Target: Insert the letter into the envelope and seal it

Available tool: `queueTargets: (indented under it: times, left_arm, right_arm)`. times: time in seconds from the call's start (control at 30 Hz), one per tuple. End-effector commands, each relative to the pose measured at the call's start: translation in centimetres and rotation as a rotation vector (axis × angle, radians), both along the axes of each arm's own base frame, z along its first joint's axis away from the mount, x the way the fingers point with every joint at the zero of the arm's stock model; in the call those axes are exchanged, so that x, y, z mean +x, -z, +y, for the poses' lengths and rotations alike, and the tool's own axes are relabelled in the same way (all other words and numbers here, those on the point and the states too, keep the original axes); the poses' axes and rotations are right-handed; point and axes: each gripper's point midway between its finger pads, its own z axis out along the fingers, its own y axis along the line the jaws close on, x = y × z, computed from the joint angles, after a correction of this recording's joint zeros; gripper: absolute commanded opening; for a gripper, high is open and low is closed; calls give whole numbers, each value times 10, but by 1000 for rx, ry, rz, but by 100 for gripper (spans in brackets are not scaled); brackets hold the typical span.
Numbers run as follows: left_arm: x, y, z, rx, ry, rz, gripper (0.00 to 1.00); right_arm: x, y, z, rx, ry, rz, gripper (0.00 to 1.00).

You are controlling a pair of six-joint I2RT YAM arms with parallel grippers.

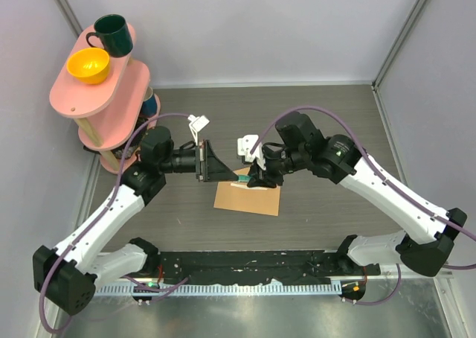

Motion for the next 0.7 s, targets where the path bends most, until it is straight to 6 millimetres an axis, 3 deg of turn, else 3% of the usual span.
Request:
queueTargets:
  times: [0.0, 0.07, 0.17, 0.2, 0.3, 0.4, 0.47, 0.57, 0.6, 0.67]
  left_arm:
    - [-20, -29, 11, -30, 86, -574, 4]
    - [-40, -36, 18, -62, 152, -799, 6]
    - [-65, -25, 28, -104, 307, -1345, 17]
    - [-67, -10, 28, -79, 365, -1570, 17]
    - [-67, 10, 31, -29, 497, -2043, 11]
    - [-60, 27, 33, 20, 608, -2338, 1]
    - [-41, 29, 28, 82, 645, -2706, 0]
    - [-24, 12, 17, 139, 526, -3000, 0]
    - [-20, 10, 15, 154, 524, -3027, 4]
    - [-17, 7, 16, 188, 531, -3073, 29]
  right_arm:
    - [-29, -18, 12, 95, -64, 196, 1]
    - [-48, -19, 15, 121, -117, 312, 1]
    - [-63, -15, 19, 137, -161, 423, 1]
    - [-65, -13, 20, 137, -172, 442, 1]
    - [-74, -6, 22, 128, -189, 533, 1]
    - [-80, -4, 22, 131, -202, 590, 1]
    - [-81, -2, 22, 128, -201, 597, 1]
    - [-82, -1, 20, 122, -201, 597, 1]
    - [-83, -2, 19, 124, -201, 598, 1]
    - [-84, -3, 18, 125, -199, 595, 1]
